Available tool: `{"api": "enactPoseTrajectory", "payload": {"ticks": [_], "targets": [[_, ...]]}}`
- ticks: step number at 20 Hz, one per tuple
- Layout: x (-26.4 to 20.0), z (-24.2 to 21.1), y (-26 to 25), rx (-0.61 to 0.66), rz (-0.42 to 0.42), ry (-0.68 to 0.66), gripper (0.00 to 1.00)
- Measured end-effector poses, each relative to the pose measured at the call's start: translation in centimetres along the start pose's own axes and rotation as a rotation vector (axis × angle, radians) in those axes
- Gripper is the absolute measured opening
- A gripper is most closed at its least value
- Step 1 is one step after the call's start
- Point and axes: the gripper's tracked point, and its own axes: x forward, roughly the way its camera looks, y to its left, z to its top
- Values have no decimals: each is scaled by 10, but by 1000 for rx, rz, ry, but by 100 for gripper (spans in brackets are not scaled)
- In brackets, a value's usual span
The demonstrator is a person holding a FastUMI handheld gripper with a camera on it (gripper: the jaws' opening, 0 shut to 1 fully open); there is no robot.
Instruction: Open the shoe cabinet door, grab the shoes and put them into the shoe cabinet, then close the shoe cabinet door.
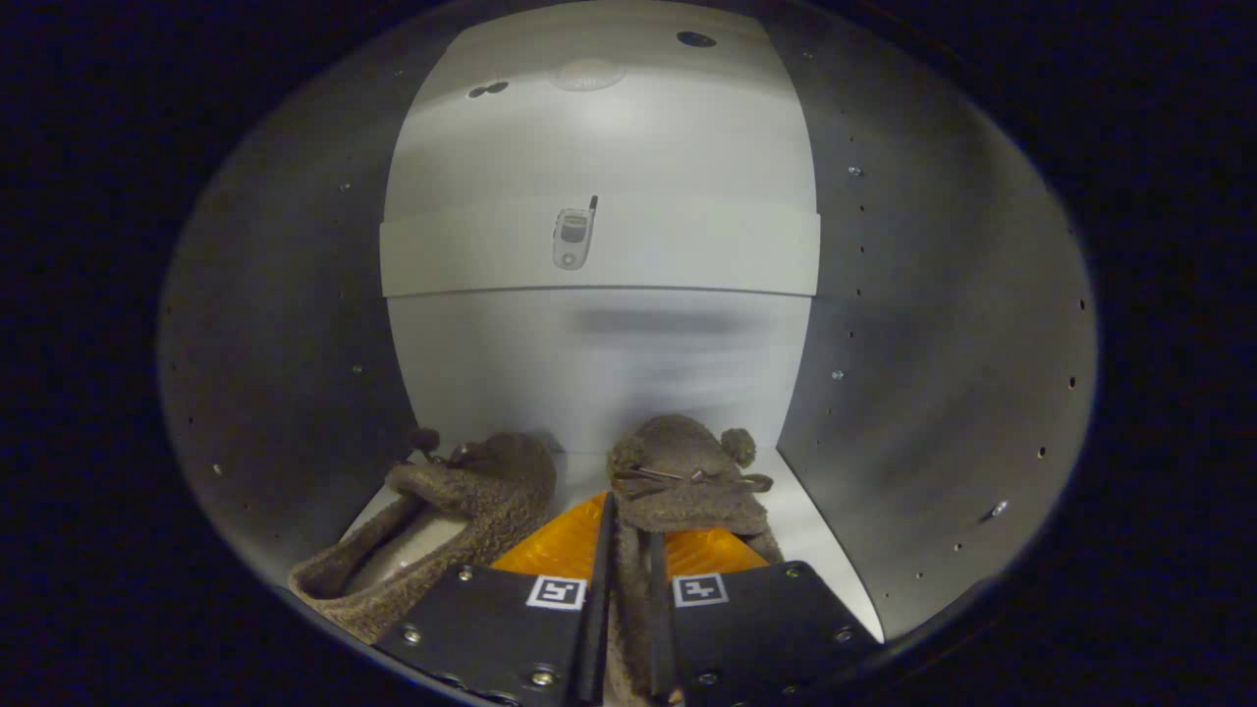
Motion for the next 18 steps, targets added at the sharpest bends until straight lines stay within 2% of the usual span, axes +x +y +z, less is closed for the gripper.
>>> {"api": "enactPoseTrajectory", "payload": {"ticks": [10,18], "targets": [[-37,-5,5,-42,-21,11,18],[-92,-9,4,-24,-56,-15,18]]}}
